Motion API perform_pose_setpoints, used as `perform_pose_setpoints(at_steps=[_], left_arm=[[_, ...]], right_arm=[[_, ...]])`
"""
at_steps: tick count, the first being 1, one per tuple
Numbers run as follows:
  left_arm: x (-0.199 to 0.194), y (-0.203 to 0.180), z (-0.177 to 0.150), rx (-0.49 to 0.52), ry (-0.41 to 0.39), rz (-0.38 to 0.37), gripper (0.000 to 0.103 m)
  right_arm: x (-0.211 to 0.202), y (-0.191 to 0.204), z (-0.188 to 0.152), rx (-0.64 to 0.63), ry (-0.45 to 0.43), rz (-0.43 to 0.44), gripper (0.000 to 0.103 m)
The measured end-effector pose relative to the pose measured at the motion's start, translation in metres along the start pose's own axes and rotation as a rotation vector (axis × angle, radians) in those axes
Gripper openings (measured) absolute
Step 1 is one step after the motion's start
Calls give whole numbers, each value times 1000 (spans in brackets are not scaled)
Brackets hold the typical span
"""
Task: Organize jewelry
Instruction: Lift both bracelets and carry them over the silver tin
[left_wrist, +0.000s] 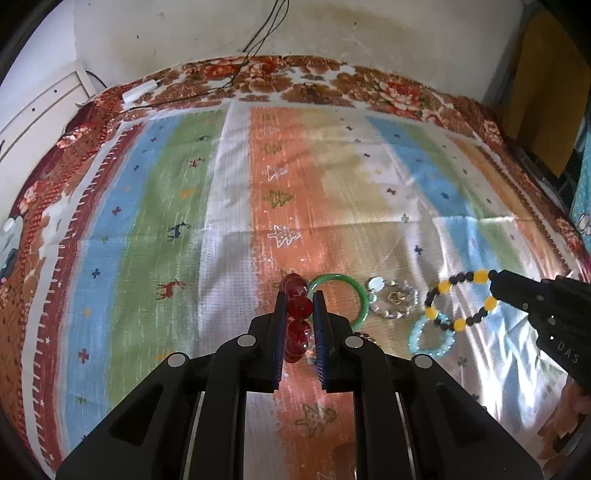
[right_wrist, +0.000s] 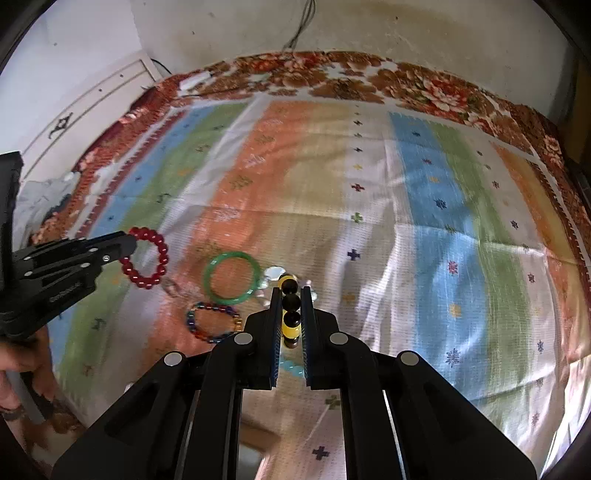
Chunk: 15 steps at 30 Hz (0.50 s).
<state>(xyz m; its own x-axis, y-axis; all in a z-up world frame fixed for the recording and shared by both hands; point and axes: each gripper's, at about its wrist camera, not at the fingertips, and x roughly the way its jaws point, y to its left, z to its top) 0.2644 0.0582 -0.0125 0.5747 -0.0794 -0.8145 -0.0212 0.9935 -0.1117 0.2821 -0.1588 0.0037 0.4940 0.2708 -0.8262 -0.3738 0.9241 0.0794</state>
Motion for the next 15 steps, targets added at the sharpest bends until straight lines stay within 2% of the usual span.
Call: perform_pose_setpoints(at_steps=[15], left_arm=[[-46,-18,-15,7,-80,-55,13]], right_arm=[[-45,21,-26,-29,-70,36,10]])
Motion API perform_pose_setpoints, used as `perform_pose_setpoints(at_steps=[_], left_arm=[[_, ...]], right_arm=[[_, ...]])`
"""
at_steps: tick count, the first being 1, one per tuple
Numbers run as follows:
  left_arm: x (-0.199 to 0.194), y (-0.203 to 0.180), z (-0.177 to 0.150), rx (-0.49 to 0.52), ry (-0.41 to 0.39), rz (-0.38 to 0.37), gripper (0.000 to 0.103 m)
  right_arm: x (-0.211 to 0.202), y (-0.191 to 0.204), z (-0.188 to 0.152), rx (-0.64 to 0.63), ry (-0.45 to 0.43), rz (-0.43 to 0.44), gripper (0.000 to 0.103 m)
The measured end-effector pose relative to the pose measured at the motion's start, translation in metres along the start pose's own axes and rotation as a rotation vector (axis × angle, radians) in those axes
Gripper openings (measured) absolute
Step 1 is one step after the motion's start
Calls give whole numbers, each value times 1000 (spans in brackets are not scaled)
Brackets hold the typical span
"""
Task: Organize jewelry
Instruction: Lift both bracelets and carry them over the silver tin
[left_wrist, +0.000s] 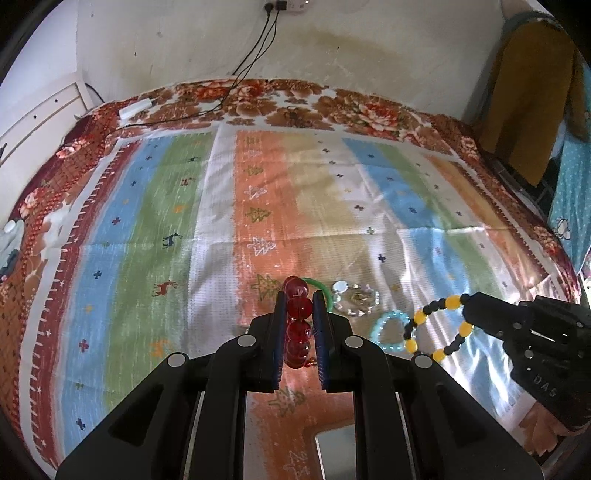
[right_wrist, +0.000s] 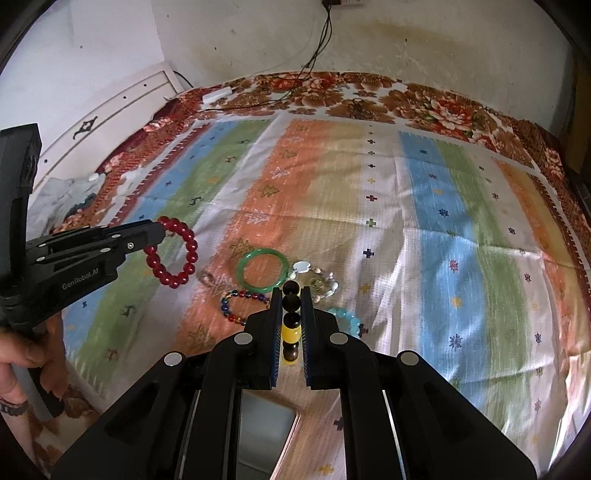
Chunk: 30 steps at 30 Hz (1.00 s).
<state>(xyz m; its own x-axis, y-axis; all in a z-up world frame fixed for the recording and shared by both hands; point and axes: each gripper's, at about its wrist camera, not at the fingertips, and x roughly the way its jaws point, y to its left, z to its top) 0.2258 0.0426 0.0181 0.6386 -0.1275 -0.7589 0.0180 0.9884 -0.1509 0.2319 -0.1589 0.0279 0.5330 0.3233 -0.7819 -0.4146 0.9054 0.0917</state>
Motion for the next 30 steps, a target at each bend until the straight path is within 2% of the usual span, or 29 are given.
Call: perform_pose_setpoints(at_steps=[16,26,30], left_arm=[[-38,-31,-33,74,-50,-26,13],[-58,-50,-63,129,-75,-20,13],[-60,-57,-76,144,-61,-29,13]], right_arm=[[-38,20,-21,-55,-55,26,10],[-60,30,-48,-79,-65,67,10],[-64,34,-61,-87,-56,83,10]])
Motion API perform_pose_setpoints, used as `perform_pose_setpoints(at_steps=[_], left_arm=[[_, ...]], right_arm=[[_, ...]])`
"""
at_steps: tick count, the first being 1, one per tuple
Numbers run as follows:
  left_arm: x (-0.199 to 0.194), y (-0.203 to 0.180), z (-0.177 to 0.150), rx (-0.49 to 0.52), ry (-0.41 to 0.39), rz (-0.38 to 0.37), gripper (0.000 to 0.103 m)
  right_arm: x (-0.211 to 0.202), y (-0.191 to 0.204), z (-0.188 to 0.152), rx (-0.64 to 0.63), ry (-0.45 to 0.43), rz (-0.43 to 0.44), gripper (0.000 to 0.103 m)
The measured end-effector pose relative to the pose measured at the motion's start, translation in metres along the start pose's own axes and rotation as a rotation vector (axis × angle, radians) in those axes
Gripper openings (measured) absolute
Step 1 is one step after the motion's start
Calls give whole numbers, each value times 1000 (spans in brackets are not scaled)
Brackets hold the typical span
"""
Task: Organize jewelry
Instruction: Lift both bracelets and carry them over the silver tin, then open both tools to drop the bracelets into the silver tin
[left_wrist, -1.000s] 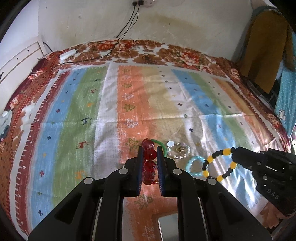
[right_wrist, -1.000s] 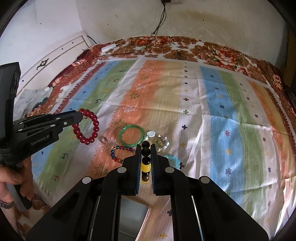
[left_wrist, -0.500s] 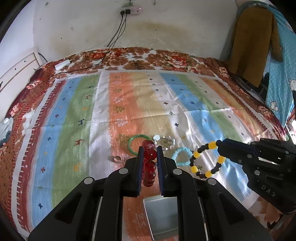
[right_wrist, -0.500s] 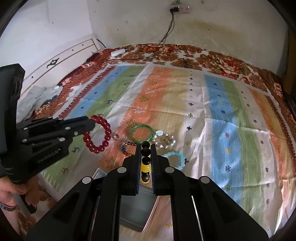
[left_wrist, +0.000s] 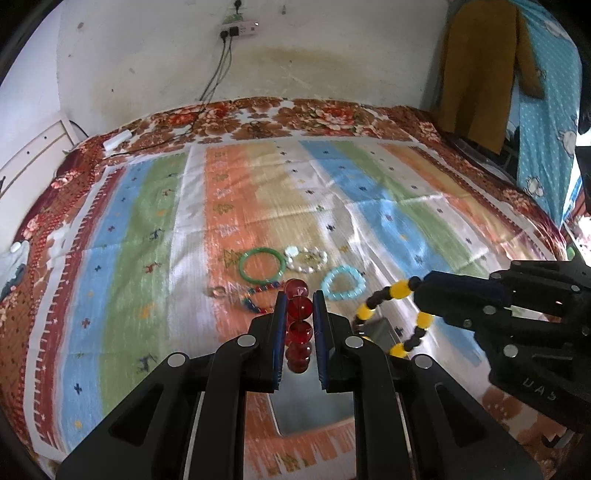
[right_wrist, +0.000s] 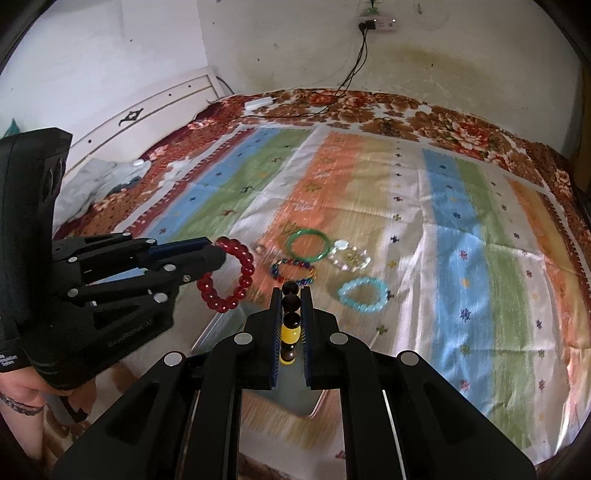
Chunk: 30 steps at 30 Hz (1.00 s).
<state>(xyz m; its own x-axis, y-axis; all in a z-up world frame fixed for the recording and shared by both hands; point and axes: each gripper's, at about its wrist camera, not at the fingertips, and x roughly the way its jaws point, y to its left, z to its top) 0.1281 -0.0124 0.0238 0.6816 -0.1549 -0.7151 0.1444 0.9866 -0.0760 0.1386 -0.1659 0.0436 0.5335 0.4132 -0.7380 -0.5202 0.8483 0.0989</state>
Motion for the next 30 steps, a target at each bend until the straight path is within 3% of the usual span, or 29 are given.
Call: perform_pose_setpoints(at_steps=[19,21,24,28,30], left_arm=[[3,-7,-23,12,44,-7,14],[5,-7,-23,15,41,17,20],[4,-2,-20,13,27,53,29],[5,8,-15,4,15,115,48],[6,15,-13,-3,17,128,49]], right_arm=[[8,5,-19,-2,69,22,10],[16,2,-21,2,102,2,14],[19,-5,-22,8,104,-61,41],[16,-14,-18,41,76,-72,49],[17,-20,-17,56,72,-84,50]])
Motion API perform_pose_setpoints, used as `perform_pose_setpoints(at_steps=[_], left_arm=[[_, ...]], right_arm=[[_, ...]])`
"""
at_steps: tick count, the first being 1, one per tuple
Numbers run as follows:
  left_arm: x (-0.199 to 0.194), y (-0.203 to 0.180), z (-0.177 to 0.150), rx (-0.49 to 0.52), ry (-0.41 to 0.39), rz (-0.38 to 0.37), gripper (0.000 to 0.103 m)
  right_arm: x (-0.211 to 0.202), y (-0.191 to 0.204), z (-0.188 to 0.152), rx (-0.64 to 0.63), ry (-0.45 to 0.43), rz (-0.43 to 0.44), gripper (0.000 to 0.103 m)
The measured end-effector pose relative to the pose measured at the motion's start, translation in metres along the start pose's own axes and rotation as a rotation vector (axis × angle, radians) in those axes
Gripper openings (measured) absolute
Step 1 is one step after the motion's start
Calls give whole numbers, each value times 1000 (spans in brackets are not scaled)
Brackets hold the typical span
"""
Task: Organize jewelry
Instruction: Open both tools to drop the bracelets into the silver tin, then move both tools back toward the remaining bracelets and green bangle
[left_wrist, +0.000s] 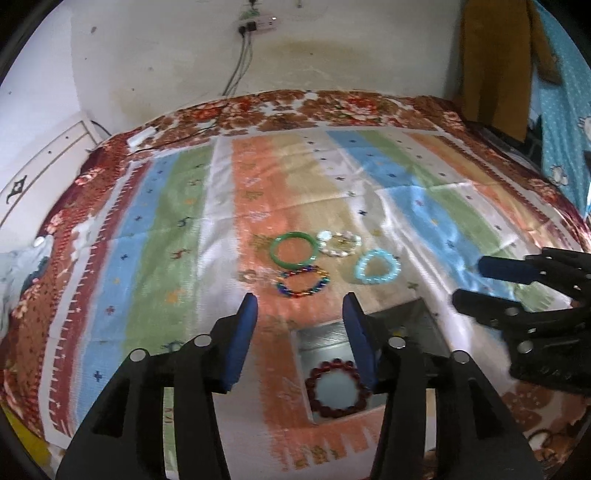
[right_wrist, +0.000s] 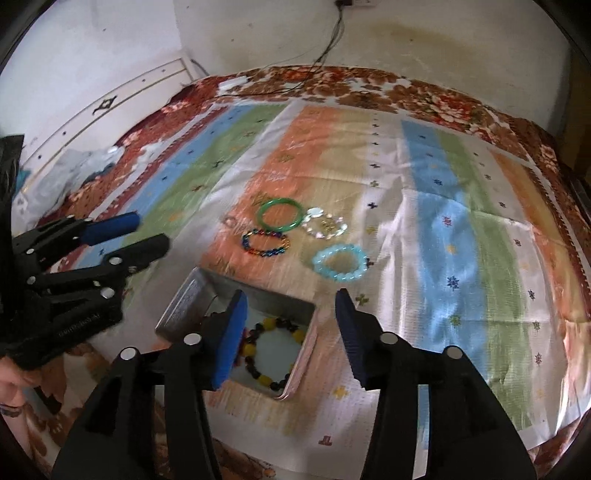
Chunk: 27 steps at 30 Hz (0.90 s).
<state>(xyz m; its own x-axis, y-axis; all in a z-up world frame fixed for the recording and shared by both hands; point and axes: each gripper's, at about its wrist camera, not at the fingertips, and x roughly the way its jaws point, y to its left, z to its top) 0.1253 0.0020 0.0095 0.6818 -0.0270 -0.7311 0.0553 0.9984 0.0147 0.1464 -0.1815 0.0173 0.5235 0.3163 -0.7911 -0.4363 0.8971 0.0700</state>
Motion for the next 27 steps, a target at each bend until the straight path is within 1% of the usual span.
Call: perform_pose_setpoints(at_steps=[5,7,8,10,11,13,16,23,26,27], left_arm=[[10,23,8,-63,28,5,52],[11,28,11,-80,24,5,60],[11,30,12,-86,22,9,61],[12,33,14,-94,19,9,68],[13,34,15,-100,20,8,69],[15,36,16,-108,23,10,69],[18,39,18,-109,28,10,69],[29,43,21,-115,55,10,72],[40,44,25,-120,83,2,72],[44,44,26,-122,93,1,72]], right_arm=[[5,-11,4,41,-4,-20,50],[5,-15,6,57,-18,-19,50],[5,-17,7,67,-24,-16,50],[7,-20,9,80,-29,-15,50],[7,-22,10,85,-32,-15,50],[9,-24,11,93,-35,-17,56],[11,-26,14,97,-40,-20,59],[20,-34,21,119,-39,-26,64],[28,-35,25,114,-32,-22,64],[31,-37,27,122,-26,-8,64]])
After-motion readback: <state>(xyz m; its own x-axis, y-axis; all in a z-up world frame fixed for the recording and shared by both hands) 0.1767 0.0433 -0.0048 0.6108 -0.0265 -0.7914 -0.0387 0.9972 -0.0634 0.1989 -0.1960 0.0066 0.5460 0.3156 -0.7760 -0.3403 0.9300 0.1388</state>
